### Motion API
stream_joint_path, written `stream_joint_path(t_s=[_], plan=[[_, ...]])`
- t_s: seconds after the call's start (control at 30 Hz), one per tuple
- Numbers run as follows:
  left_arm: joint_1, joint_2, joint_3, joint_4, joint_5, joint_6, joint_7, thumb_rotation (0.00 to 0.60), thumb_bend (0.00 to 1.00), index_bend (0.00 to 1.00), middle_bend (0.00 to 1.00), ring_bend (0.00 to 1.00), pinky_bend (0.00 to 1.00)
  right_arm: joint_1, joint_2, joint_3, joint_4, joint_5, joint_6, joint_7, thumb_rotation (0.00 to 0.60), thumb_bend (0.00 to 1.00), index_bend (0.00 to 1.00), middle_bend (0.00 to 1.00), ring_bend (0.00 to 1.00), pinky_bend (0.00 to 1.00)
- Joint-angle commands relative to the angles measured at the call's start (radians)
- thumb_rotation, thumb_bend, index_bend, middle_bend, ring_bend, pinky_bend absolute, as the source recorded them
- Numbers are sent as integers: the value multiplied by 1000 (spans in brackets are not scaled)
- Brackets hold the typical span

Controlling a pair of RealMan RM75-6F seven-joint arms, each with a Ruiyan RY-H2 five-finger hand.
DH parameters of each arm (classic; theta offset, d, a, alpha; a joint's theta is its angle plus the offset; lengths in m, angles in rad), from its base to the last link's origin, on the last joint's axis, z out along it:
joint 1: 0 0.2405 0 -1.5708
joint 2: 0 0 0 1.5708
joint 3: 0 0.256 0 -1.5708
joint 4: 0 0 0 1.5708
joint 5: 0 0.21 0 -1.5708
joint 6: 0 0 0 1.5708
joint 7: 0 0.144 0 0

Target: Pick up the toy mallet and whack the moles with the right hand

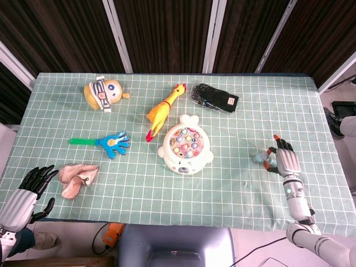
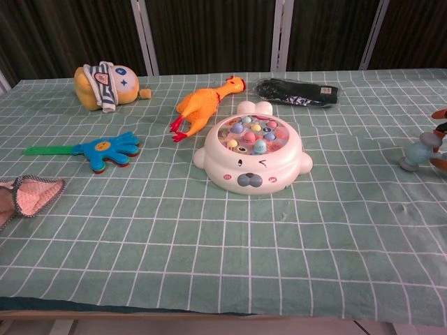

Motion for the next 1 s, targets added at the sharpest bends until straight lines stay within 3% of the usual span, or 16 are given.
stream_joint_path(t_s=[0.03, 0.17, 0.3, 1.0], plan=[[0, 0, 0, 1, 0, 0, 0, 600, 499, 0, 0, 0, 0, 1, -2, 2, 1, 2, 2, -7, 600, 566, 852, 258, 261, 348], [-1, -1, -1, 1, -1, 0, -2, 600, 499, 0, 0, 0, 0, 1, 1, 1, -3, 7, 0, -30, 600, 566, 873, 405, 474, 513], [0, 0, -1, 1, 0, 1, -2, 600, 498, 0, 0, 0, 0, 2, 4, -1, -8, 14, -6, -48, 600, 566, 874, 498, 584, 571], [-3, -2, -1, 2, -1, -3, -2, 600, 498, 0, 0, 0, 0, -2, 4, -2, 1, 18, -4, -67, 600, 566, 885, 574, 642, 604]])
